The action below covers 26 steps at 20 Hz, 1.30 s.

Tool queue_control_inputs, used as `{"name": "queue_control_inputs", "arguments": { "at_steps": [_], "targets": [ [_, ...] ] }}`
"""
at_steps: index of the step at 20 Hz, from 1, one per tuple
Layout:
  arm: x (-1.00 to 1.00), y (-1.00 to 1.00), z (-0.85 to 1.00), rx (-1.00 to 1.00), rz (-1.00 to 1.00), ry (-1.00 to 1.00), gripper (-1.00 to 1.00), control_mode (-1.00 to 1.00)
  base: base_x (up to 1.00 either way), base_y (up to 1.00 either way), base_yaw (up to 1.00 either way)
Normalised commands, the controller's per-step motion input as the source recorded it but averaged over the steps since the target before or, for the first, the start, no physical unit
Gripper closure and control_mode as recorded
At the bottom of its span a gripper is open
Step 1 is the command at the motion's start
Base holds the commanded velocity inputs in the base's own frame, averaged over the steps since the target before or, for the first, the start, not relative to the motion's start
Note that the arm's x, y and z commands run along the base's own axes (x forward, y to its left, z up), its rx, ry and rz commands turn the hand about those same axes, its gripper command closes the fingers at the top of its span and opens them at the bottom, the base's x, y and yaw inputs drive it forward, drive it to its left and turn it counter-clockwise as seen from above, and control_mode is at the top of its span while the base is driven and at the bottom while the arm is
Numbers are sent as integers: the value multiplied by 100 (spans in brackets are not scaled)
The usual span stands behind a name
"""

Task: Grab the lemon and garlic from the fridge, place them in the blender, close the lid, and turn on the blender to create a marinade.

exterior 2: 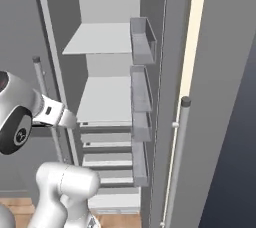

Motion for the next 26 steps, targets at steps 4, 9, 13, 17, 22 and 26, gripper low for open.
{"name": "queue_control_inputs", "arguments": {
  "at_steps": [4, 9, 13, 17, 22, 26],
  "targets": [
    [0, 0, 0, 0, 0, 0, 100, 100, -100, 22, 28],
    [0, 0, 0, 0, 0, 0, 100, 100, -97, 48, 52],
    [0, 0, 0, 0, 0, 0, 100, 100, -75, 45, 72],
    [0, 0, 0, 0, 0, 0, 100, 100, -62, 40, 77],
    [0, 0, 0, 0, 0, 0, 100, 100, -48, 34, 82],
    [0, 0, 0, 0, 0, 0, 100, 100, -51, 31, 81]
  ]
}}
